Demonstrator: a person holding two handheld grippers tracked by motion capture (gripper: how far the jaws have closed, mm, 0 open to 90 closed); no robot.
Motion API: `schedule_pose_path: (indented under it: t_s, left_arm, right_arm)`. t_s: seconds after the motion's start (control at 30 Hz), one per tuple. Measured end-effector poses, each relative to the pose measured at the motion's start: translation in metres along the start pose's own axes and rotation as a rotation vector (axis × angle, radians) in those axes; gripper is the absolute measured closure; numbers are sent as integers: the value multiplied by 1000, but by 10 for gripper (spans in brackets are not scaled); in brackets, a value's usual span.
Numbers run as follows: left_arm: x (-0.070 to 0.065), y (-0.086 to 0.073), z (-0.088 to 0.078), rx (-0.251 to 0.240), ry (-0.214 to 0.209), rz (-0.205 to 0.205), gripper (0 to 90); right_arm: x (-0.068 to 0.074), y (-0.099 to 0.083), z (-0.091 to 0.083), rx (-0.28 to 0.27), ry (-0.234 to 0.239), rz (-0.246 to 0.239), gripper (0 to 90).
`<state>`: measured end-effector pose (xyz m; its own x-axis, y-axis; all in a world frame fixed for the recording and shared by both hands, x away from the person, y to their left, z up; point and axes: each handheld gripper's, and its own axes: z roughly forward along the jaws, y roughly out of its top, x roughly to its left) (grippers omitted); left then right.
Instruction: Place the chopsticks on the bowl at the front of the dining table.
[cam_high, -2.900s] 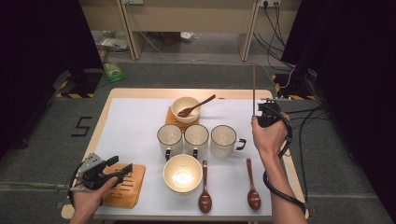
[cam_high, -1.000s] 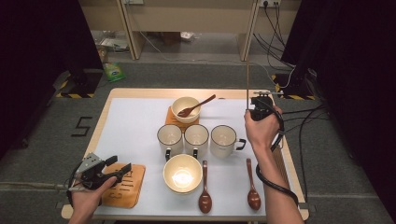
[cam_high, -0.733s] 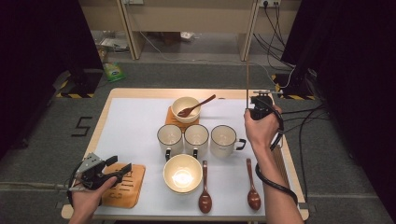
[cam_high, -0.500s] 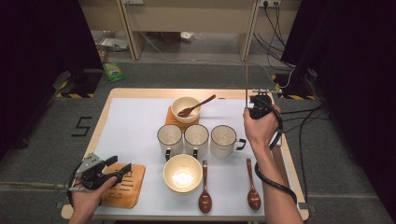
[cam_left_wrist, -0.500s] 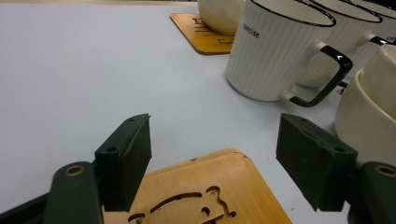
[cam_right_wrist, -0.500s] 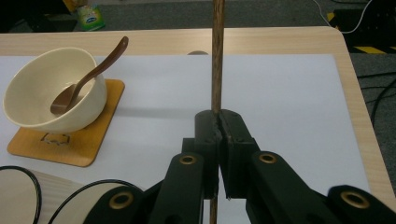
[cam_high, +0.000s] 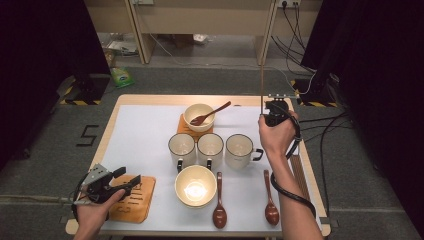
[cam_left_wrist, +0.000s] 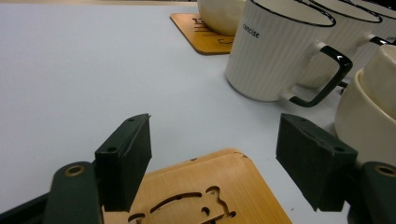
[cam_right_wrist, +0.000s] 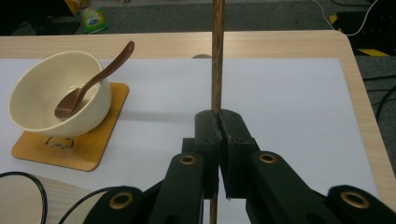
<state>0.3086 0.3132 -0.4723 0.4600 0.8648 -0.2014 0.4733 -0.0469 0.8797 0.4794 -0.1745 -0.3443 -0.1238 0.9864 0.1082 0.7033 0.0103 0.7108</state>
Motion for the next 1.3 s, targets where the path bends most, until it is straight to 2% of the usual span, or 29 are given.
schedule_pose_path:
  t_s: [1.3]
  left_arm:
    - [1, 0, -1, -3, 2, -4, 259]
  right_arm:
    - [13, 11, 12, -13, 19, -12, 864]
